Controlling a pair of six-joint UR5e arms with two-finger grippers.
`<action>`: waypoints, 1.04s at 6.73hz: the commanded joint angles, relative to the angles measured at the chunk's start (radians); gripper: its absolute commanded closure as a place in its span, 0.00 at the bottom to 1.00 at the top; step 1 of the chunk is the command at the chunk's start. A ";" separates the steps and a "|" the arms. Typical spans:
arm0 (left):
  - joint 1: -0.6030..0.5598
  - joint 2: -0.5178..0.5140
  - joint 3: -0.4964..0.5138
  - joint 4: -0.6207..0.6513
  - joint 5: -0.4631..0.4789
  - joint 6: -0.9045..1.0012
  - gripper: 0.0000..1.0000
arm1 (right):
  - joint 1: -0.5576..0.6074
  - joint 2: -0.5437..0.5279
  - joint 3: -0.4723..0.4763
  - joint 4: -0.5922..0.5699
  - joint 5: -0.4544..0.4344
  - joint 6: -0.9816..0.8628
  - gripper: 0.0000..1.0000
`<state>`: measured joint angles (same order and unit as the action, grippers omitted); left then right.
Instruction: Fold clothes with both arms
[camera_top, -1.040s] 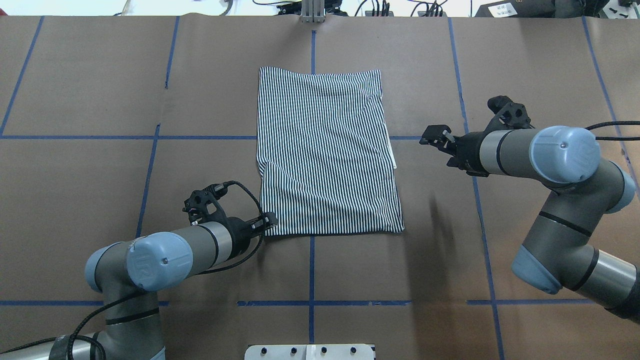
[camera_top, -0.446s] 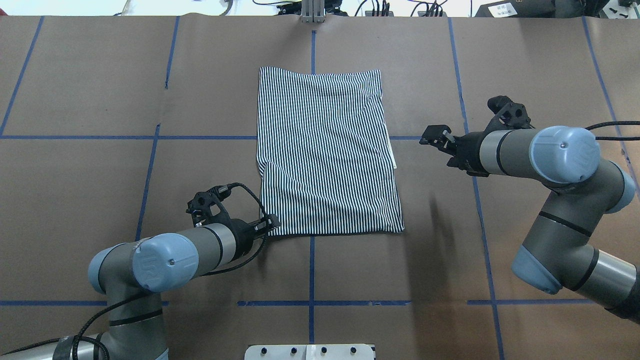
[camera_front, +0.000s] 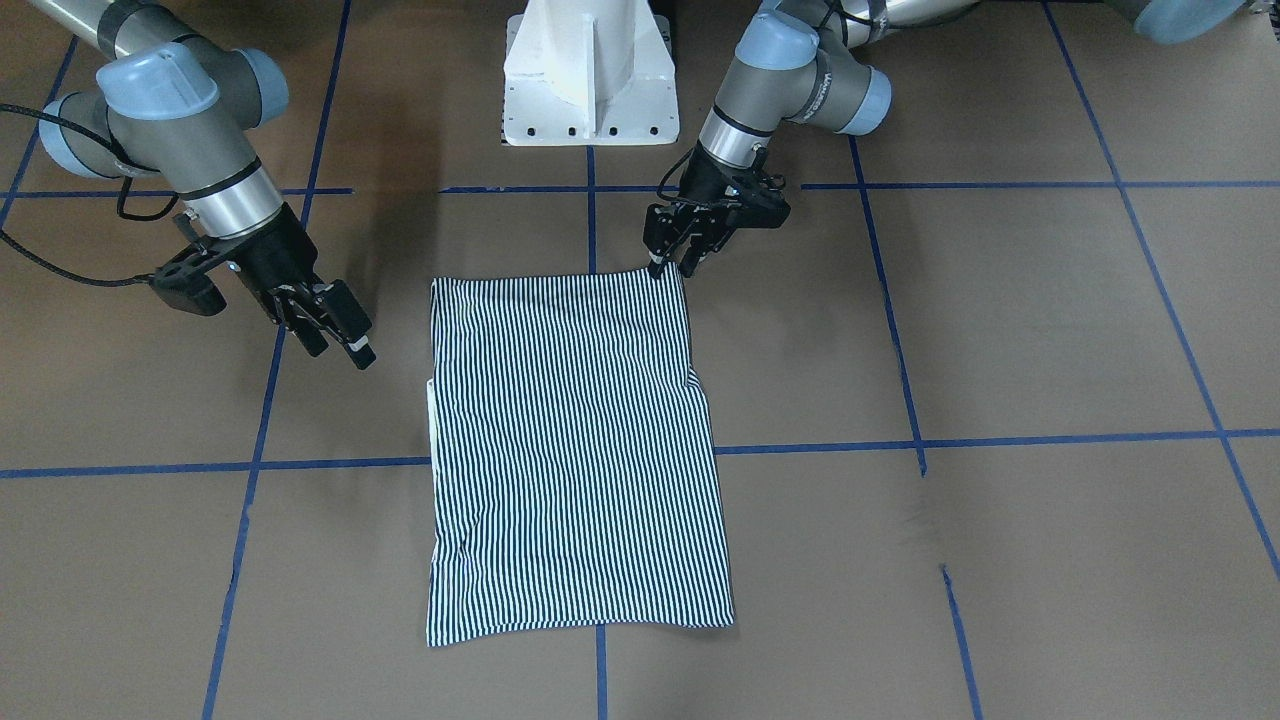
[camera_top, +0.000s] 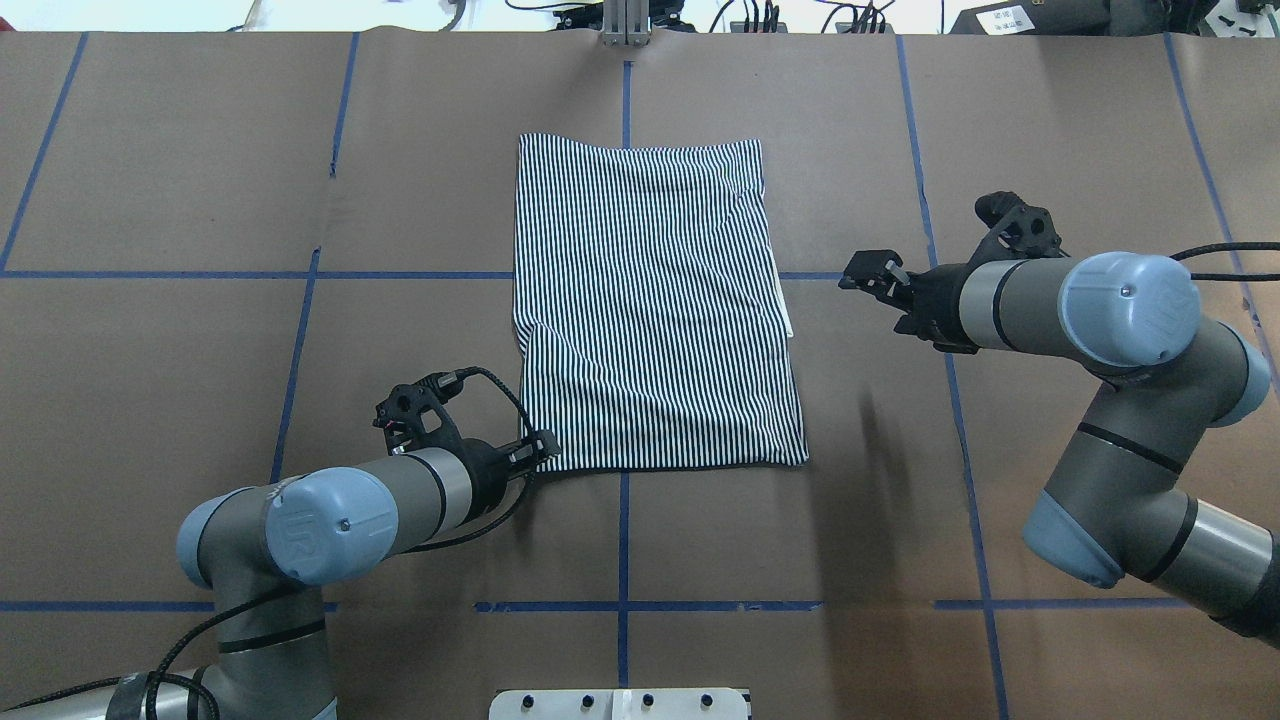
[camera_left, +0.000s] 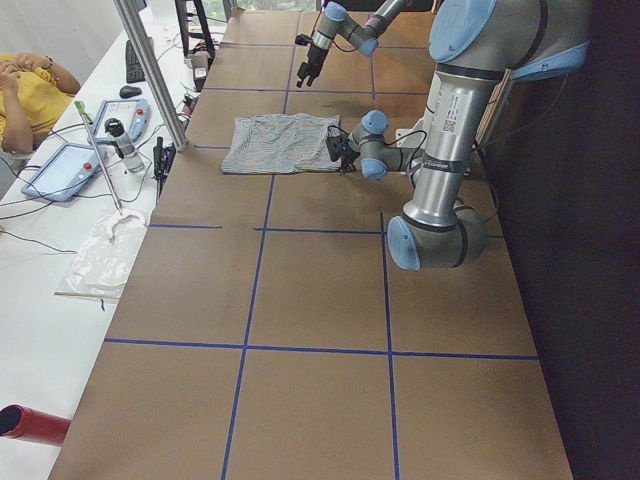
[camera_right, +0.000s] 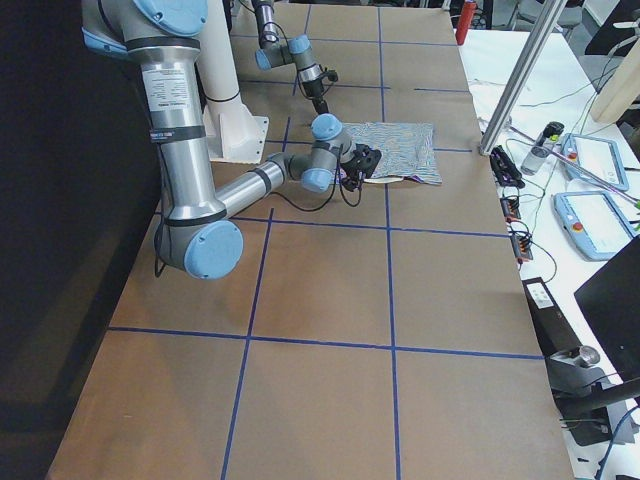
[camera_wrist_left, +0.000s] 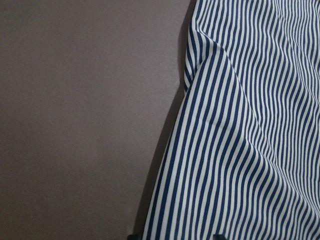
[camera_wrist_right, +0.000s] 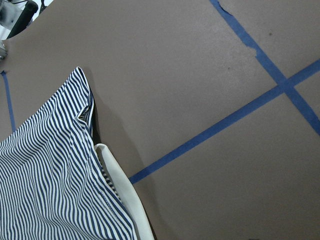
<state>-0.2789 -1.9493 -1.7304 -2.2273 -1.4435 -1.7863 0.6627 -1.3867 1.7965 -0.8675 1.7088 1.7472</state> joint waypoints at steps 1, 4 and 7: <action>0.012 0.000 0.006 0.000 0.000 0.001 0.43 | 0.000 0.000 0.000 0.001 0.000 0.000 0.08; 0.015 -0.002 0.005 0.000 0.002 -0.001 0.93 | 0.000 -0.002 0.000 -0.001 0.000 0.000 0.08; 0.014 -0.002 -0.003 0.000 0.002 0.004 1.00 | -0.014 0.011 0.000 -0.014 -0.017 0.000 0.06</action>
<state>-0.2641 -1.9508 -1.7287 -2.2273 -1.4420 -1.7839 0.6581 -1.3848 1.7963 -0.8704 1.7036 1.7472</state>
